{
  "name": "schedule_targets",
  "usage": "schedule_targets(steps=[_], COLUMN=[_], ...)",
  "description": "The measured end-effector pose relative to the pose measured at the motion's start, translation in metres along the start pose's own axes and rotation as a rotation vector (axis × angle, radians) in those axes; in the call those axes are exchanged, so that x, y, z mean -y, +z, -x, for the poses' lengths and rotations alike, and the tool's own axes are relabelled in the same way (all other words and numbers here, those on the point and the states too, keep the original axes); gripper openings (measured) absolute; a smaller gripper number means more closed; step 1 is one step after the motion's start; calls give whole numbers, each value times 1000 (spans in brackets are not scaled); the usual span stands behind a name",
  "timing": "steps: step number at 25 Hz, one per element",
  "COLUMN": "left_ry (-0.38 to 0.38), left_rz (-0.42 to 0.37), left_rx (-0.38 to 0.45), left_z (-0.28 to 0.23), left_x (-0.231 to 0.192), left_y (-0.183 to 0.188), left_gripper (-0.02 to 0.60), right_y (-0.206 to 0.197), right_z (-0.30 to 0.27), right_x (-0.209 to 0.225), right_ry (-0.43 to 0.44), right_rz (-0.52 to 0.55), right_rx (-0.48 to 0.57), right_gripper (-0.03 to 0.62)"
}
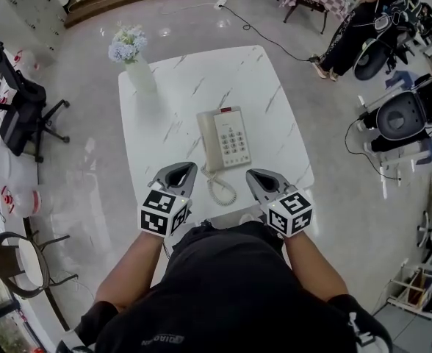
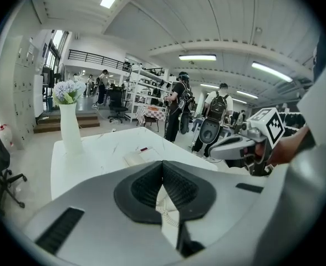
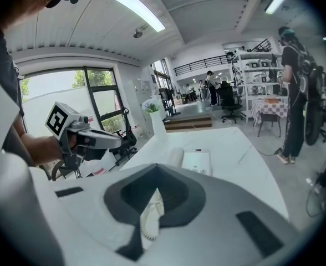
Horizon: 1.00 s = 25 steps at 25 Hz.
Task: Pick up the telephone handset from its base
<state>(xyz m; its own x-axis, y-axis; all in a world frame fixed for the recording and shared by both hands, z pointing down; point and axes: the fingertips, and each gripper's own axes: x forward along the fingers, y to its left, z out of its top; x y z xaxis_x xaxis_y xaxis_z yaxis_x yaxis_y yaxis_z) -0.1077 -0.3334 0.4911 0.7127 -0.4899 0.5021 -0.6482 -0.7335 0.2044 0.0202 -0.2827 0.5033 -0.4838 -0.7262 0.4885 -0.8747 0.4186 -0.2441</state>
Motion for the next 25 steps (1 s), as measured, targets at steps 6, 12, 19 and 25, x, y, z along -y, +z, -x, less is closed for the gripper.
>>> schedule_targets(steps=[6,12,19,25], left_ry=[5,64,166,234], left_rz=[9,35,82,108], left_rx=[-4,-4,8,38], left_z=[-8,-15,-30,-40], left_x=[-4,-5,0,8], left_y=[1,-1,7,18], left_gripper=[2,2,3,2], right_y=[7,14,27,34], right_z=[-4,-10,-13,-13], right_x=[10,24,47,65], right_ry=[-2,44,140,203], right_rz=[6,34,93,124], right_rx=[-4,-8,-30,-34], right_gripper=[2,2,2,2])
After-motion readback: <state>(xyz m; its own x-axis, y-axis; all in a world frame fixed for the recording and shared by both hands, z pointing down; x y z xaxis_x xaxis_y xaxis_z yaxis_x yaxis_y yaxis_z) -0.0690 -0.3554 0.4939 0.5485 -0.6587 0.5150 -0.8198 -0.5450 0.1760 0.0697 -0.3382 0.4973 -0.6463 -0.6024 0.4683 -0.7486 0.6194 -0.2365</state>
